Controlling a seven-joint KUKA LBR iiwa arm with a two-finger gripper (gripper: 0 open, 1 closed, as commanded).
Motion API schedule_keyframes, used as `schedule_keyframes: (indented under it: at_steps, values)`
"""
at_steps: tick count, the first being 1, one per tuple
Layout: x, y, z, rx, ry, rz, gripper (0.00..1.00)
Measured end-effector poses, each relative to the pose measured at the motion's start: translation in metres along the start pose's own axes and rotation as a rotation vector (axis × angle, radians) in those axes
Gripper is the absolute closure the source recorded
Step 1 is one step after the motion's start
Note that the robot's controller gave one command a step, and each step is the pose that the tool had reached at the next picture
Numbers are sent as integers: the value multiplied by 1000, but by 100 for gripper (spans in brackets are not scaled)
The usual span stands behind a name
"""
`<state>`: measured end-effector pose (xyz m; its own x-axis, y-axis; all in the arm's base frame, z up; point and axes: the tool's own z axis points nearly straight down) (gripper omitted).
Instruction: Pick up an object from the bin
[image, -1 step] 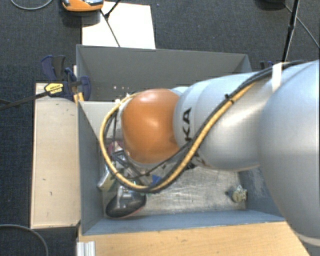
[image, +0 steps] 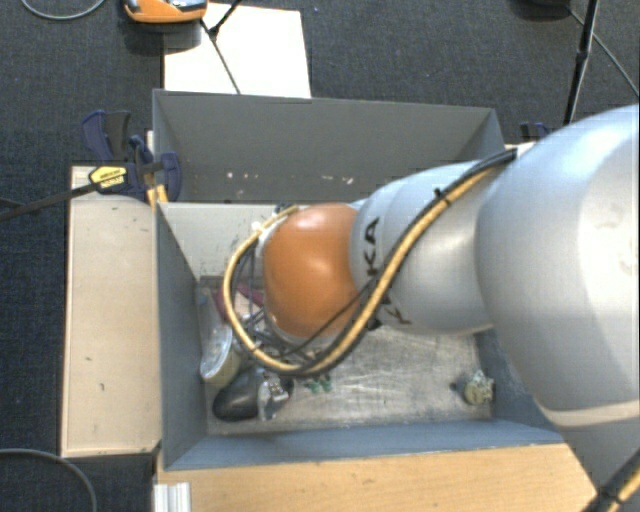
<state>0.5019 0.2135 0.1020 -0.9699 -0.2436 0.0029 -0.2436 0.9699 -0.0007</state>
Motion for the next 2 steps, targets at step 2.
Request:
schedule_keyframes:
  at_steps: [2]
  values:
    - [4, 18, -126, -3, -12, -12, 100]
